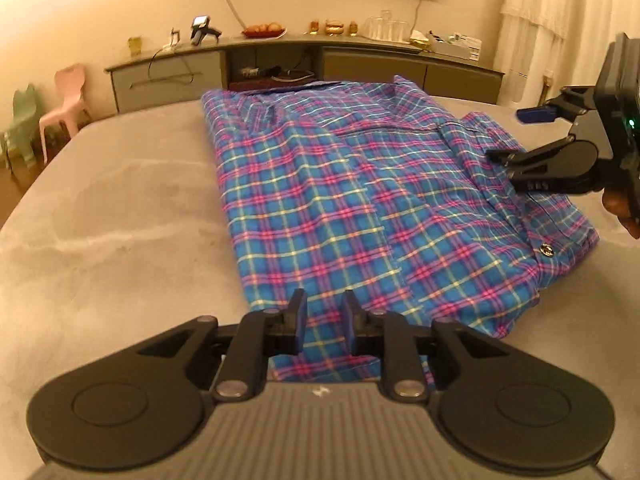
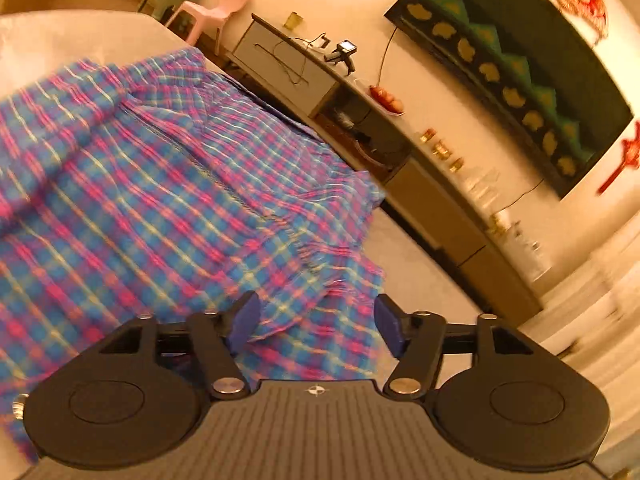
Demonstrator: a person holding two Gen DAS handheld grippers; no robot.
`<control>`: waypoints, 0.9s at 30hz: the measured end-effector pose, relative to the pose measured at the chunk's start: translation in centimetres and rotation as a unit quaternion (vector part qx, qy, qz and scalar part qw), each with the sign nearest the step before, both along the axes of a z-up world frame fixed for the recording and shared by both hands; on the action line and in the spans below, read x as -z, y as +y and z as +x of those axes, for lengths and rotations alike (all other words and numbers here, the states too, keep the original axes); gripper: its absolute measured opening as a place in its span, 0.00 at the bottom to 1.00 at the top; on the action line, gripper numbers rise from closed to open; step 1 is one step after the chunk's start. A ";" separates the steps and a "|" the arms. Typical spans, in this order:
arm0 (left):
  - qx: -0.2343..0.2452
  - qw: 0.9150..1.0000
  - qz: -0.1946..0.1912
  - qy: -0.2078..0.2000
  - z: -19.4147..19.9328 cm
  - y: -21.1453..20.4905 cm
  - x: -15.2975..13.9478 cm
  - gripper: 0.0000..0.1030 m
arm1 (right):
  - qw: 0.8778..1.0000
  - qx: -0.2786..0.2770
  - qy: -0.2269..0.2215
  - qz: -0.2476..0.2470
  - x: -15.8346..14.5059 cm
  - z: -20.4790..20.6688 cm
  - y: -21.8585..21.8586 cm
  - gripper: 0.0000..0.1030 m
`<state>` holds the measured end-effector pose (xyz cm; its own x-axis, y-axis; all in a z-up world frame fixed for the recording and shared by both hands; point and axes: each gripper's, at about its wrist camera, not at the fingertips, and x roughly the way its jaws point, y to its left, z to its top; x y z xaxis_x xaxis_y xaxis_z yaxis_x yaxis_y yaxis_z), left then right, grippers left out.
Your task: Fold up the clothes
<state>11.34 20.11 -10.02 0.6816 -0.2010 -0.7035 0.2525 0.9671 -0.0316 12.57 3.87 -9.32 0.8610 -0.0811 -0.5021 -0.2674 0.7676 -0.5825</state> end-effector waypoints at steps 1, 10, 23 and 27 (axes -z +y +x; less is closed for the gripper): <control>-0.002 1.000 -0.003 0.001 0.0 0.3 0.0 0.19 | 1.000 0.008 -0.011 0.014 -0.6 0.3 -0.3 0.64; 0.001 1.000 0.009 -0.002 0.1 -1.3 0.3 0.19 | 0.915 -0.100 0.189 0.343 -3.2 2.1 0.8 0.62; 0.002 1.000 0.005 -0.002 -0.4 -2.1 0.4 0.20 | 0.847 -0.276 0.270 0.365 -1.8 -1.1 6.5 0.35; 0.002 1.000 0.005 -0.002 -0.4 -2.2 0.4 0.21 | 0.797 -0.220 0.317 0.465 -1.1 1.4 3.5 0.52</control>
